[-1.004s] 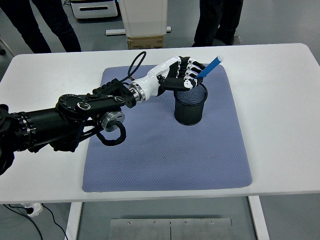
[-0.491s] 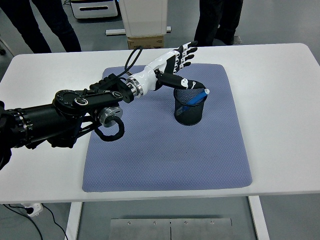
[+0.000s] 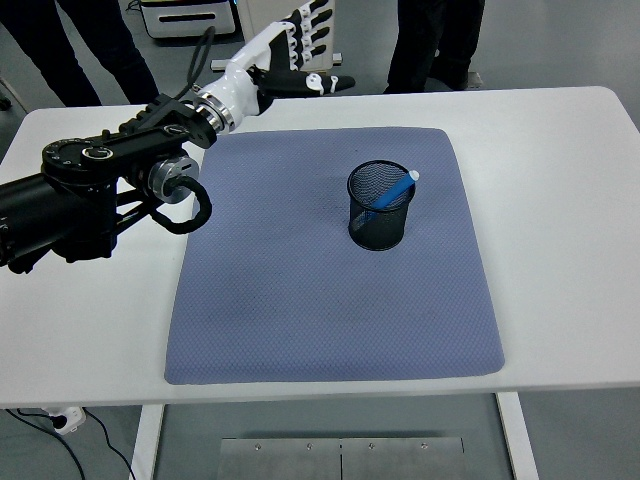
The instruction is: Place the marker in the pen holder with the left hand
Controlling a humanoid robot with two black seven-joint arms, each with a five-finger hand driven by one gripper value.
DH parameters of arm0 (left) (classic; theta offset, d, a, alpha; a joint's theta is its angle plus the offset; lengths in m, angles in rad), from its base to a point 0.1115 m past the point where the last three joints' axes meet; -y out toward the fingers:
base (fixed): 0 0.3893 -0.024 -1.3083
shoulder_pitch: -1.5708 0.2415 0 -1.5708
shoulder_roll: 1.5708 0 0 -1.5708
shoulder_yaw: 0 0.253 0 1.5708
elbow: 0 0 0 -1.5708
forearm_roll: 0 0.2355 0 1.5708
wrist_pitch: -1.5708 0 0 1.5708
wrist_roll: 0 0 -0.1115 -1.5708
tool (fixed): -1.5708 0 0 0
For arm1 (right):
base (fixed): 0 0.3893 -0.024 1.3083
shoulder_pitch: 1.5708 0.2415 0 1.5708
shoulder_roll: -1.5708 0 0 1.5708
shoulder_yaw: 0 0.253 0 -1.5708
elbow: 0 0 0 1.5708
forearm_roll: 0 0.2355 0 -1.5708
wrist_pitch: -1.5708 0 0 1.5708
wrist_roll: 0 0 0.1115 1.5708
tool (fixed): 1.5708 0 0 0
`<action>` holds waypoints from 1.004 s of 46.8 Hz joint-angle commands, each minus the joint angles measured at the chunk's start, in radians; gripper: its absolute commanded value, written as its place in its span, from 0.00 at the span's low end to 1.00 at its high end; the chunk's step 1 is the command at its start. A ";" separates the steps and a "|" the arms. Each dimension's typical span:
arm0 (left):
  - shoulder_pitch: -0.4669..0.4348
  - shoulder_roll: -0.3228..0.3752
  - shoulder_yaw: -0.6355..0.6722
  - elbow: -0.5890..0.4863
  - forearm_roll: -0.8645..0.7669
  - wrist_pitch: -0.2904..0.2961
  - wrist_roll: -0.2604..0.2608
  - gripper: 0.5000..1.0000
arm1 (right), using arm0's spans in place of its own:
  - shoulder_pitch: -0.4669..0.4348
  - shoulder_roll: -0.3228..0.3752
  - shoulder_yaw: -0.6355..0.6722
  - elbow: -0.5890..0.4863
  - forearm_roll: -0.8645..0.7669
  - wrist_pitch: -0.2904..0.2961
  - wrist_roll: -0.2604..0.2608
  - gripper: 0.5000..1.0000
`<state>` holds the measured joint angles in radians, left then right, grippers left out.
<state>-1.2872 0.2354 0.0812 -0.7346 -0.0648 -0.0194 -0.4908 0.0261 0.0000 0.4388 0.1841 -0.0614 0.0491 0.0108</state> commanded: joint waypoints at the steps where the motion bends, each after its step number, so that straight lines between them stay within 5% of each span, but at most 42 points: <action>1: 0.022 0.013 0.005 0.072 0.020 0.000 0.000 1.00 | 0.000 0.000 0.000 0.000 0.000 0.000 0.000 1.00; 16: 0.169 0.030 -0.034 0.221 0.115 0.013 -0.003 1.00 | 0.000 0.000 0.000 0.000 0.000 0.000 0.000 1.00; 23: 0.252 0.088 -0.207 0.222 0.048 -0.004 -0.009 1.00 | 0.000 0.000 0.000 0.000 0.000 0.000 0.000 1.00; 41: 0.491 0.097 -0.670 0.222 -0.062 -0.230 -0.008 1.00 | 0.000 0.000 0.000 0.000 0.000 0.000 0.000 1.00; 47: 0.539 0.091 -0.727 0.222 -0.075 -0.238 -0.008 1.00 | 0.000 0.000 0.000 0.000 0.000 0.000 0.000 1.00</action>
<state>-0.7647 0.3288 -0.6259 -0.5120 -0.1314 -0.2567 -0.4983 0.0261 0.0000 0.4387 0.1841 -0.0614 0.0491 0.0109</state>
